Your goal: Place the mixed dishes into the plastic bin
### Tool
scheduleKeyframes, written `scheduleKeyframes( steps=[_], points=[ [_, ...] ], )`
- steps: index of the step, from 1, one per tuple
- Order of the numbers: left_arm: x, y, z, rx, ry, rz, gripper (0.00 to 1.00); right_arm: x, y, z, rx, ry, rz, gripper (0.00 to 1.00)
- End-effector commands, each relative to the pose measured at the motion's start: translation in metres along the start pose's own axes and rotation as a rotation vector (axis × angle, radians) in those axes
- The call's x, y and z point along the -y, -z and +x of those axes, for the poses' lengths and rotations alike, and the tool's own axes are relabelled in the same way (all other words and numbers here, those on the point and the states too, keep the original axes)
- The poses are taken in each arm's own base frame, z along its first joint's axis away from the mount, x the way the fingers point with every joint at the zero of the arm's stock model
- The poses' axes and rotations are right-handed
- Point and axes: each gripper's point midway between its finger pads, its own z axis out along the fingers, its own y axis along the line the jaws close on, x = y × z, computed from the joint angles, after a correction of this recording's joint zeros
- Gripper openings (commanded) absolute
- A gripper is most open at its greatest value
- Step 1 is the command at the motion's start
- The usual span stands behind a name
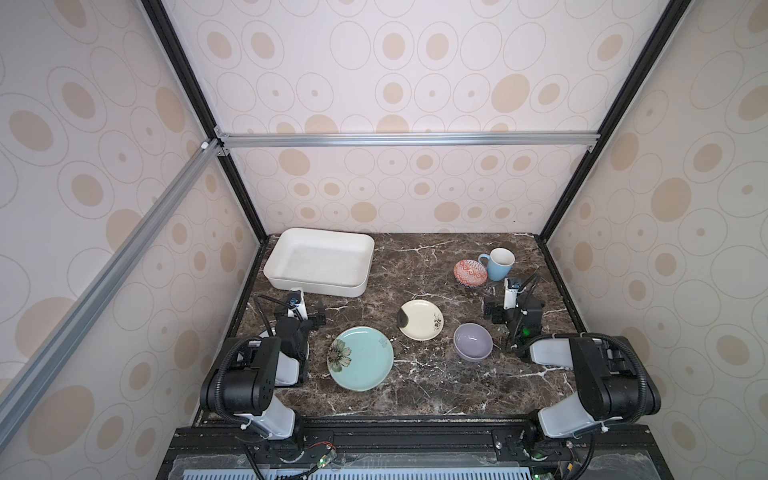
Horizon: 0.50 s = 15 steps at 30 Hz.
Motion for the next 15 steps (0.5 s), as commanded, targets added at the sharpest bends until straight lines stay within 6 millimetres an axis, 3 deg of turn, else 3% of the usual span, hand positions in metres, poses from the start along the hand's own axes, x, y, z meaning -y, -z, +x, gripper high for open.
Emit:
scheduleKeyframes(
  steps=[1, 4, 7, 12, 15],
  points=[
    [0.003, -0.003, -0.012, 0.04, -0.016, 0.008, 0.99, -0.007, 0.004, -0.007, 0.03, 0.037, -0.022, 1.0],
    [0.013, -0.003, -0.017, 0.044, -0.041, 0.066, 0.99, -0.003, 0.008, -0.018, -0.062, 0.03, 0.028, 0.98],
    [0.009, -0.002, -0.028, 0.042, -0.032, 0.047, 0.99, -0.005, 0.017, -0.024, -0.144, -0.004, 0.053, 0.93],
    [-0.006, 0.003, -0.056, 0.054, 0.015, -0.04, 0.99, -0.042, 0.042, -0.05, -0.139, 0.055, 0.047, 0.92],
    [-0.016, -0.004, -0.078, 0.056, 0.058, -0.092, 0.99, -0.077, 0.058, -0.07, -0.127, 0.062, -0.035, 0.92]
  ],
)
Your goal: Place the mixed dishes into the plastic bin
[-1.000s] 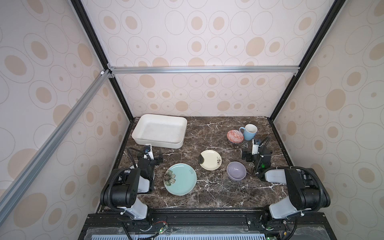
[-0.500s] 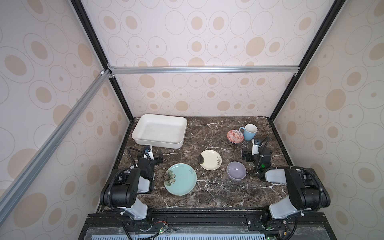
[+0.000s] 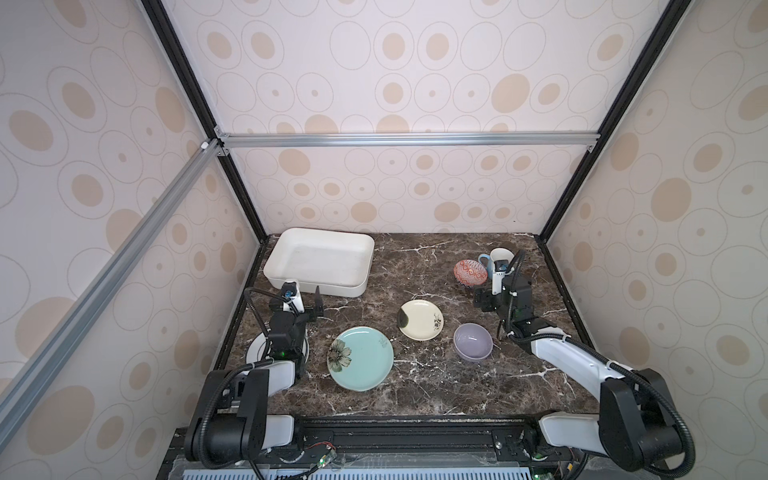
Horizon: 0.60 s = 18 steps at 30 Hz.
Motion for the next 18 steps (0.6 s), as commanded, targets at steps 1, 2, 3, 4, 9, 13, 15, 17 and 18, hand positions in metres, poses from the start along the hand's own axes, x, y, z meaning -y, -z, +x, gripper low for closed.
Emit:
scheduleKeyframes(
  steps=[1, 2, 3, 4, 9, 13, 15, 17, 18],
  points=[
    [-0.016, -0.018, -0.021, -0.044, 0.048, -0.109, 0.99, -0.018, 0.016, 0.002, -0.089, -0.019, -0.021, 0.92],
    [-0.022, -0.027, -0.03, -0.059, 0.053, -0.149, 0.99, -0.025, 0.018, -0.004, -0.101, -0.043, -0.048, 0.91],
    [-0.026, -0.036, -0.036, -0.081, 0.05, -0.183, 0.99, -0.032, 0.02, -0.007, -0.116, -0.056, -0.072, 0.91],
    [-0.032, -0.049, -0.044, -0.104, 0.046, -0.218, 0.99, -0.042, 0.021, -0.01, -0.13, -0.062, -0.113, 0.9],
    [-0.055, -0.123, -0.051, -0.33, 0.028, -0.289, 0.99, -0.082, 0.024, -0.013, -0.184, -0.025, -0.227, 0.89],
    [-0.082, -0.163, -0.036, -0.443, 0.082, -0.284, 0.99, -0.108, 0.027, -0.012, -0.211, 0.005, -0.309, 0.89],
    [-0.094, -0.175, -0.024, -0.482, 0.096, -0.269, 0.99, -0.116, 0.029, -0.01, -0.219, -0.001, -0.35, 0.89],
    [-0.109, -0.183, -0.009, -0.522, 0.127, -0.252, 0.99, -0.123, 0.029, -0.008, -0.225, -0.009, -0.382, 0.89],
    [-0.113, -0.187, -0.004, -0.529, 0.141, -0.239, 0.99, -0.125, 0.028, -0.005, -0.229, -0.008, -0.389, 0.89]
  ],
)
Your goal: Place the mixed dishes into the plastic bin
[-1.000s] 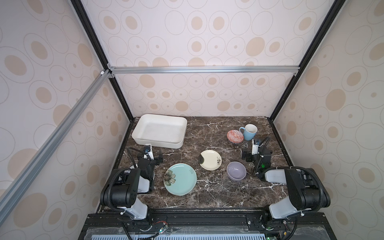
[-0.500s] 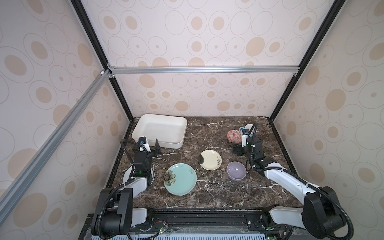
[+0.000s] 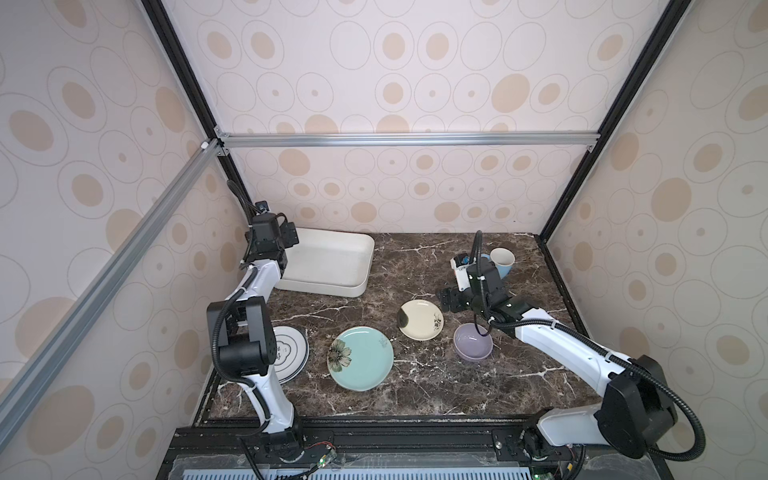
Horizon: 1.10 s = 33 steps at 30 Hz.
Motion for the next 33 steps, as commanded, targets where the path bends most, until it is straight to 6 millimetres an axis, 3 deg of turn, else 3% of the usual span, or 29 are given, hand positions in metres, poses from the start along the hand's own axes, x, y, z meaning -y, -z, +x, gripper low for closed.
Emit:
scheduleKeyframes(
  steps=[1, 9, 15, 19, 25, 33],
  points=[
    [-0.013, -0.018, 0.038, -0.166, 0.028, 0.047, 0.99, -0.011, -0.003, 0.004, -0.026, -0.018, -0.057, 0.88],
    [-0.024, -0.06, 0.061, -0.249, -0.078, 0.047, 0.99, -0.013, -0.015, 0.021, -0.056, -0.045, -0.071, 0.88],
    [-0.008, -0.089, 0.077, -0.342, -0.131, 0.136, 0.99, -0.016, -0.03, 0.029, -0.107, -0.045, -0.086, 0.88],
    [0.002, -0.095, 0.085, -0.377, -0.124, 0.189, 0.97, -0.02, -0.033, 0.028, -0.116, -0.058, -0.107, 0.88],
    [-0.002, -0.092, 0.097, -0.416, -0.144, 0.179, 0.81, -0.023, -0.029, 0.025, -0.108, -0.079, -0.124, 0.88],
    [0.005, -0.085, 0.118, -0.465, -0.119, 0.224, 0.5, -0.028, -0.019, 0.026, -0.118, -0.09, -0.149, 0.88]
  ],
)
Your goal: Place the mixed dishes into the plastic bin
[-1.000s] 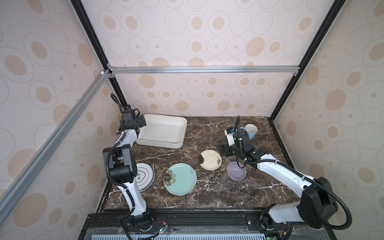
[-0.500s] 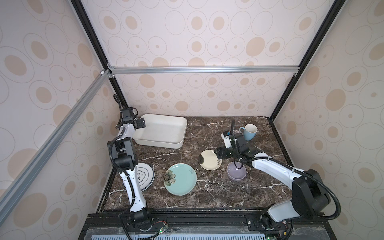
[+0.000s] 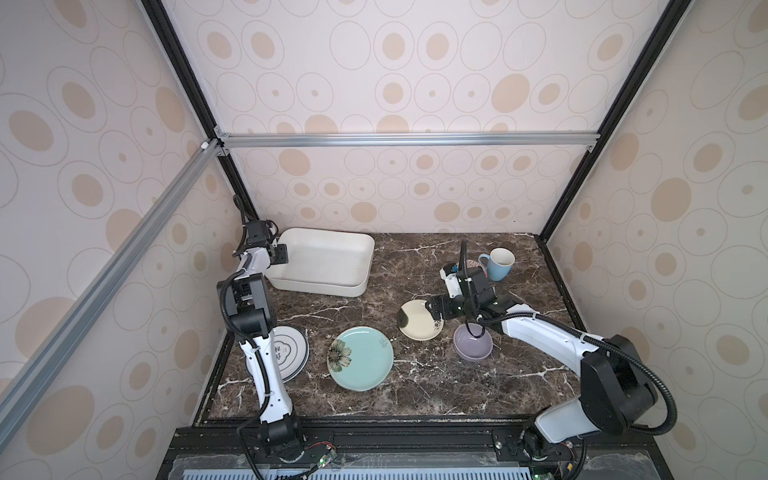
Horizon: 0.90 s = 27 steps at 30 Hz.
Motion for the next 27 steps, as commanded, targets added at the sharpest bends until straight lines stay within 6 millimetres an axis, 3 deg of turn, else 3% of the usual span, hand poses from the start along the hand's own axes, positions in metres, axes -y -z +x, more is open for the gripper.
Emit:
scheduleKeyframes(
  steps=[1, 8, 19, 27],
  points=[
    [0.011, 0.002, 0.013, -0.049, 0.004, 0.06, 0.44, -0.009, 0.015, -0.01, 0.025, -0.009, -0.027, 0.88],
    [0.035, 0.014, 0.024, -0.07, 0.035, 0.15, 0.21, -0.009, 0.032, -0.007, 0.051, -0.017, -0.026, 0.88],
    [0.084, 0.05, 0.044, -0.073, -0.024, 0.247, 0.12, -0.013, 0.047, 0.005, 0.044, -0.06, -0.059, 0.88],
    [0.129, 0.065, 0.055, -0.072, -0.106, 0.329, 0.08, -0.004, 0.071, 0.016, 0.049, -0.051, -0.011, 0.89]
  ],
)
